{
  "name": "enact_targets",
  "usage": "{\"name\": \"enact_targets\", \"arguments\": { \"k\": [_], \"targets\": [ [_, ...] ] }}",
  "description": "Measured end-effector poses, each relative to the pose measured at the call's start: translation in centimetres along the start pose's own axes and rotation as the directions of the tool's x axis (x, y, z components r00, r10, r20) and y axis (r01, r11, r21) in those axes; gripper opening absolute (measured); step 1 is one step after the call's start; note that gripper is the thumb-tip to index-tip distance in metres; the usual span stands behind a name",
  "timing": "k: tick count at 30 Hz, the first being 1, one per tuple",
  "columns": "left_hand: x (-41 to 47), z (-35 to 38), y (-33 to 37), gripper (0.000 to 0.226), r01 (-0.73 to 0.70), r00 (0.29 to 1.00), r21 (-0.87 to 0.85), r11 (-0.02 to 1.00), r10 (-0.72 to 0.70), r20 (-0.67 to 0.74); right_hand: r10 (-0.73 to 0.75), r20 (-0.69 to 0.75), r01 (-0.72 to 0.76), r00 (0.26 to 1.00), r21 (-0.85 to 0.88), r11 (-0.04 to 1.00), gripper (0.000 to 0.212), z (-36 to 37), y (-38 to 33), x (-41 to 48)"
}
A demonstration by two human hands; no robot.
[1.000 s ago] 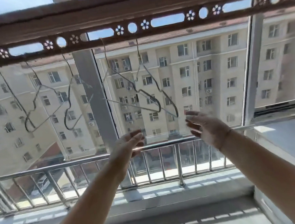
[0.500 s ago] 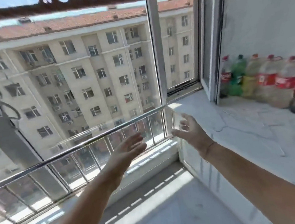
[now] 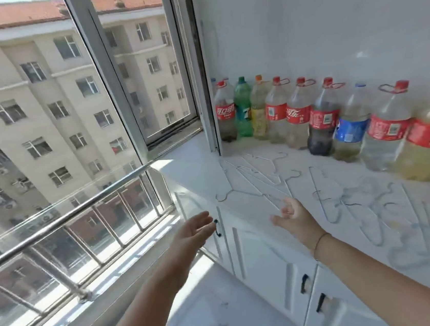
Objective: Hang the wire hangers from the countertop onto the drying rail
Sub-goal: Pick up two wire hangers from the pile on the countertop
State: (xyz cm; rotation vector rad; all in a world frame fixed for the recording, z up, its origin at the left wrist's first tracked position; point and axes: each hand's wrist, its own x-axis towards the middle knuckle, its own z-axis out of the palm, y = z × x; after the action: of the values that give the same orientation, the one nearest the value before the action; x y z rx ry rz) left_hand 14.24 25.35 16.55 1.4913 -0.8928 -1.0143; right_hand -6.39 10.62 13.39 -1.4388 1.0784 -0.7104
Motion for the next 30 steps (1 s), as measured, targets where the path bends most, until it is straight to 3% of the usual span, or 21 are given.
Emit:
{"name": "enact_targets", "arguments": {
  "k": [4,9,11,16,24,28,30],
  "targets": [
    [4.9,2.6,-1.7,0.065,0.115,0.993,-0.072,0.991,-0.115,0.008,0.071,-0.057,-0.072,0.996,-0.019,0.997,0.06,-3.5,2.5,3.5],
    [11.0,4.2,-3.8,0.063,0.231,0.973,-0.194,0.953,-0.226,0.047,0.158,-0.103,-0.16,0.982,-0.004,0.987,0.042,-5.4,4.5,9.2],
    [13.9,4.5,-4.7,0.061,0.265,0.964,-0.244,0.933,-0.262,0.044,0.169,-0.126,-0.17,0.978,0.005,0.986,0.045,-5.4,4.7,11.9],
    [21.4,5.4,-7.2,0.043,0.362,0.929,-0.327,0.873,-0.365,0.055,0.175,-0.104,-0.176,0.979,-0.005,0.984,0.044,-3.0,4.8,18.8],
    [30.0,5.8,-10.5,0.042,0.528,0.838,-0.404,0.747,-0.535,0.107,0.303,-0.111,-0.302,0.947,0.024,0.953,0.036,0.4,6.3,27.8],
    [32.7,6.7,-11.5,0.012,0.576,0.801,-0.455,0.679,-0.579,0.151,0.382,-0.13,-0.378,0.915,0.057,0.924,0.04,0.2,8.1,30.0],
    [34.0,7.2,-11.7,0.01,0.588,0.779,-0.5,0.635,-0.611,0.14,0.418,-0.137,-0.412,0.898,0.066,0.909,0.037,-0.1,8.9,30.5]
  ]
}}
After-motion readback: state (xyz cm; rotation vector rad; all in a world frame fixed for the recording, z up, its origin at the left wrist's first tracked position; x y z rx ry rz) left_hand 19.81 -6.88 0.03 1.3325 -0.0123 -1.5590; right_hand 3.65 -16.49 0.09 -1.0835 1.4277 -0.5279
